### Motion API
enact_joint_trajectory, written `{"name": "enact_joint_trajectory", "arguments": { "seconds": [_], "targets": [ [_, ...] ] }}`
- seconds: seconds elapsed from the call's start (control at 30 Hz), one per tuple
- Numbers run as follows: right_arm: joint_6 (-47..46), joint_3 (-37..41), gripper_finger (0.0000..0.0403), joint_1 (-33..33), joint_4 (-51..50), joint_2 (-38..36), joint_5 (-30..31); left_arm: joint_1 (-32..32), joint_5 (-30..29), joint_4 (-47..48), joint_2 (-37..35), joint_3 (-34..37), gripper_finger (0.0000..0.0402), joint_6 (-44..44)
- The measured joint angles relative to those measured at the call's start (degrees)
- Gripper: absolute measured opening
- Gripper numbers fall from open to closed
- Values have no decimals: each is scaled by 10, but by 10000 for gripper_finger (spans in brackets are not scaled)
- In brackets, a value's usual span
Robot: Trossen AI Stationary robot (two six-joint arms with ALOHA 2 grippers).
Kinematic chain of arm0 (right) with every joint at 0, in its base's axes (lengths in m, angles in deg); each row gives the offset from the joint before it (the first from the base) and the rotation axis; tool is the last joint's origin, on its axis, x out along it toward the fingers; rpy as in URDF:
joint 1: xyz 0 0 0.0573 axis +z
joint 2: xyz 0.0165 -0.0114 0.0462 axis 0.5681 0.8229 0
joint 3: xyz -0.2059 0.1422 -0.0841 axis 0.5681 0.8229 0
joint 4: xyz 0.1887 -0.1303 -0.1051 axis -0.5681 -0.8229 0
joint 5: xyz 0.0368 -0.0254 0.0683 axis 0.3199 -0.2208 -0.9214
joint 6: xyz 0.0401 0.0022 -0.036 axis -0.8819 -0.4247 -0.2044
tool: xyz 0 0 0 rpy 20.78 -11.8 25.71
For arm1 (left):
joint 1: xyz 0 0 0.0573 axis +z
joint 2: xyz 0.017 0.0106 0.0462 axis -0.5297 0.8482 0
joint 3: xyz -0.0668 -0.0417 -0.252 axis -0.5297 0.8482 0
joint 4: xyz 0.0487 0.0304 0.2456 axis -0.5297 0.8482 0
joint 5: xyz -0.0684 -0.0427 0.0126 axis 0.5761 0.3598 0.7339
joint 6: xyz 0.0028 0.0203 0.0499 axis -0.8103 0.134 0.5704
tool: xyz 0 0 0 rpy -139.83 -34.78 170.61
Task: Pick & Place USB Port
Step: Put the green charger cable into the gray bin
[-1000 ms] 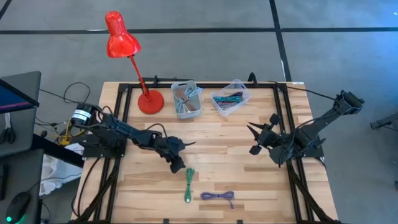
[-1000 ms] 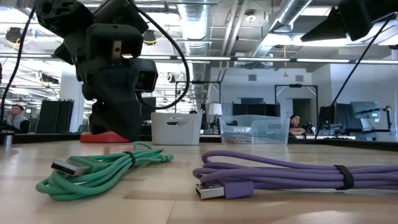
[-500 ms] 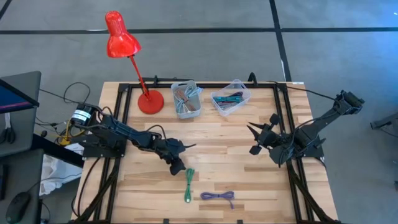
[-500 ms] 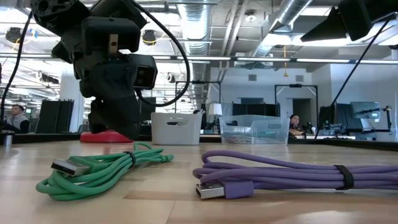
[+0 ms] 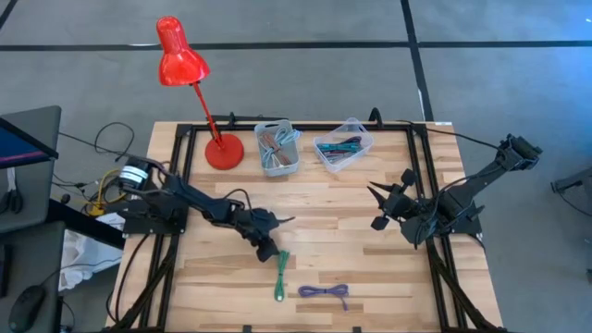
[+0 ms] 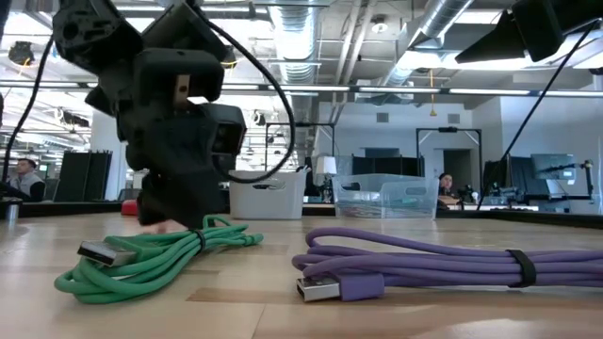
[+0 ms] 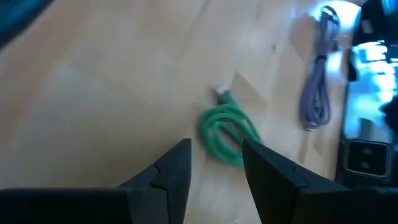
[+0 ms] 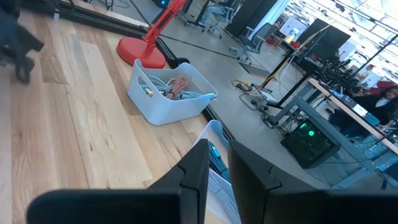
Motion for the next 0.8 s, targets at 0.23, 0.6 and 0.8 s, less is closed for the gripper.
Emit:
{"name": "enact_joint_trajectory", "arguments": {
  "seconds": [0.23,0.6,0.8],
  "targets": [
    [0,0,53,0,0,0,0,0,20,-46,25,-2,134,-5],
    [0,0,53,0,0,0,0,0,49,-49,23,-1,10,-1],
    [0,0,53,0,0,0,0,0,41,-58,23,0,5,23]
  ]
}}
